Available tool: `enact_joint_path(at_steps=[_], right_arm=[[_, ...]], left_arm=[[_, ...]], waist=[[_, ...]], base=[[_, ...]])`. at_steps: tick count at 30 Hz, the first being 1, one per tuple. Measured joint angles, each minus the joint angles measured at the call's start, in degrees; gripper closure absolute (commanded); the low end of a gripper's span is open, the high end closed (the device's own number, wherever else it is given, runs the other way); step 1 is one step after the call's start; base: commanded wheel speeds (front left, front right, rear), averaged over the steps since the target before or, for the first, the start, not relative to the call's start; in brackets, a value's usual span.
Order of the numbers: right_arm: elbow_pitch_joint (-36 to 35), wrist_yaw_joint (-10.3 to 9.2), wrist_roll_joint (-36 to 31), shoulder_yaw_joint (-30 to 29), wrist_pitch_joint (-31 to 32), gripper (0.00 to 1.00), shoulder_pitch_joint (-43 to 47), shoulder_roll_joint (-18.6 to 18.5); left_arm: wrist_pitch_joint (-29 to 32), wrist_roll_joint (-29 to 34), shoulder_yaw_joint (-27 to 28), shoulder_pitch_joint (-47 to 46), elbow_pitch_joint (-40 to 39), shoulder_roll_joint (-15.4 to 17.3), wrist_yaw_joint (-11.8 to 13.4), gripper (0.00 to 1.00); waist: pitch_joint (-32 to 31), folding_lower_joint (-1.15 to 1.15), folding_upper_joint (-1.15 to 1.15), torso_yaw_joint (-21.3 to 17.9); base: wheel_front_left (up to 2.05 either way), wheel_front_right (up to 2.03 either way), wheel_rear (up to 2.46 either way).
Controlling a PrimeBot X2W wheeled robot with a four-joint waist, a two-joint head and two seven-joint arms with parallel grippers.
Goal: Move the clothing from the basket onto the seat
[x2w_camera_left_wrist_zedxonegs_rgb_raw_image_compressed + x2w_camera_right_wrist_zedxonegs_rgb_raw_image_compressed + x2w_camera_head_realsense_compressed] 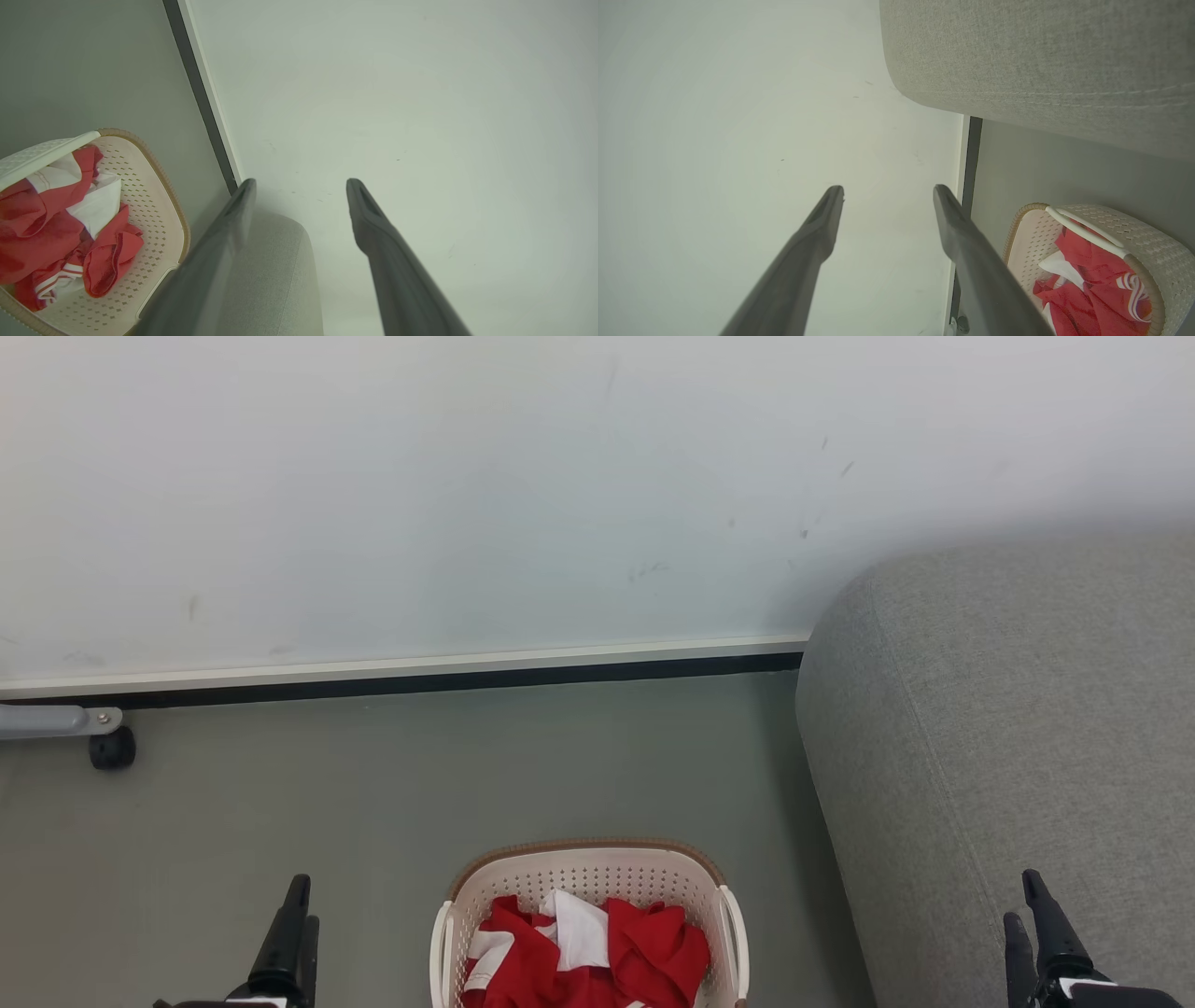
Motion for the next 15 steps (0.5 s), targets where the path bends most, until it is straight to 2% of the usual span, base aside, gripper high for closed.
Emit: enact_joint_path(at_steps=[11,15], right_arm=[[-1.34,-0.52,-2.23,0.47,-1.99,0.00,0.59,-0.01],[-2.19,-1.54,-4.64,0.77,-2.86,0.00,0.89,-0.02]], left_arm=[[-2.21,3.97,-1.91,-0.12,-0.86,0.05,0.68,0.00],[-3.03,7.71,-2.79,-0.44,-1.38,0.11,1.52,0.00]], waist=[[-0.23,0.00,0.00,-0.04],[-0.29,0.00,0.00,-0.05]], base=[[0.00,0.00,0.00],[0.00,0.00,0.00]])
